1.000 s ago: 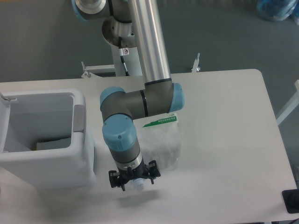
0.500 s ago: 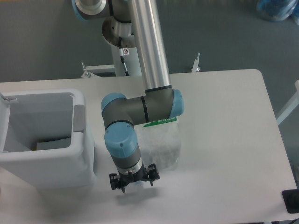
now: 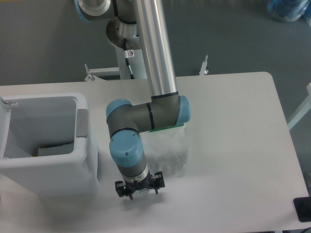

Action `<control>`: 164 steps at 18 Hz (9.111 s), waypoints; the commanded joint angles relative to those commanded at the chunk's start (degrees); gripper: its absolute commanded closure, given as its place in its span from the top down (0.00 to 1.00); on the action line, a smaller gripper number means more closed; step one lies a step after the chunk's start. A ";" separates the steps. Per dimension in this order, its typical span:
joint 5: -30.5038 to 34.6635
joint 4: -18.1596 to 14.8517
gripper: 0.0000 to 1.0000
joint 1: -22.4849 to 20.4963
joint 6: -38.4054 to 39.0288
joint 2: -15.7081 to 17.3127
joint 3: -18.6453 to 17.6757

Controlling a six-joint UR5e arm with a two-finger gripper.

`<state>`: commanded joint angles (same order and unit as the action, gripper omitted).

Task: Place the trash in the trash can
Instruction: 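Close the gripper around the bottle's cap end, then lift the bottle and carry it toward the white trash bin, then lower the bottle into the bin and open the gripper, then move the open gripper back over the clear plastic bag, then lower the gripper onto the bag's green-strip edge and close it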

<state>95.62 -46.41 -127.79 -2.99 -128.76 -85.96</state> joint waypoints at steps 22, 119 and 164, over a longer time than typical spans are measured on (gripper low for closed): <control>-0.09 0.09 0.32 0.00 -0.44 0.88 -0.35; -22.33 11.16 1.00 -18.81 -44.17 22.15 -12.03; -15.47 11.07 0.18 -19.34 -56.52 8.87 -17.84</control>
<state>80.16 -35.33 -147.13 -59.51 -119.88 -103.80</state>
